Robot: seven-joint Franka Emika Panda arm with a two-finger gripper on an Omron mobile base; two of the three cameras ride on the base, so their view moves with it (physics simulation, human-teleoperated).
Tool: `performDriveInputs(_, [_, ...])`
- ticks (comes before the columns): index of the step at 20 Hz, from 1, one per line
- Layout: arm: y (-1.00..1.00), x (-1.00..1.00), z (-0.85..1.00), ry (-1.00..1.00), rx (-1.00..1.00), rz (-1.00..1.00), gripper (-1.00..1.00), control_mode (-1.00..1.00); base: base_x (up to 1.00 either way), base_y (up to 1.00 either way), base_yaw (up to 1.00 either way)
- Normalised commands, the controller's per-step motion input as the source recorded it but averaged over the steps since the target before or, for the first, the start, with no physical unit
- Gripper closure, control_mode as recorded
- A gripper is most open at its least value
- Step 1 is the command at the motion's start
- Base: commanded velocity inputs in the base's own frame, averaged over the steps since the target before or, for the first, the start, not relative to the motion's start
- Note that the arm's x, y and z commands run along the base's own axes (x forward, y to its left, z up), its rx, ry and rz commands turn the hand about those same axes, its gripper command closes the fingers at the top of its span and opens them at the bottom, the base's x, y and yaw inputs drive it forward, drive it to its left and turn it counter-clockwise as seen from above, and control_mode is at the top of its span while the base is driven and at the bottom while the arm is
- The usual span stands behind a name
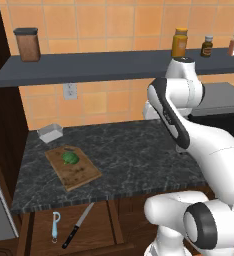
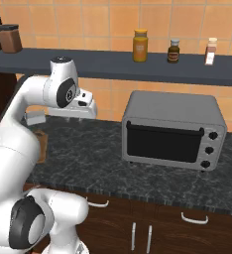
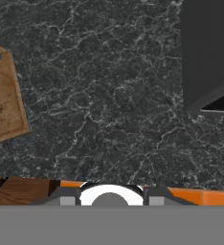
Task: Place the appropriate cutting tool for cutting the broccoli skin on the cutting board.
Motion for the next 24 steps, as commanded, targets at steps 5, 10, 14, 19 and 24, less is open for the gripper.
performDriveInputs(5, [0.07, -0.5, -0.13, 0.0, 0.01, 0.0, -1.0, -1.0, 0.0, 0.0, 0.0])
performDriveInputs(10, [0.92, -0.89, -0.66, 0.02, 0.0, 0.0, -1.0, -1.0, 0.0, 0.0, 0.0])
performDriveInputs(14, [1.0, -0.38, -0.63, 0.02, 0.0, -0.08, -1.0, -1.0, 0.0, 0.0, 0.0])
performDriveInputs(19, [1.0, -0.07, -0.69, 0.05, 0.0, -0.04, -1.0, -1.0, 0.0, 0.0, 0.0])
performDriveInputs(24, [0.96, 0.05, -0.54, 0.06, 0.0, -0.05, -1.0, -1.0, 0.0, 0.0, 0.0])
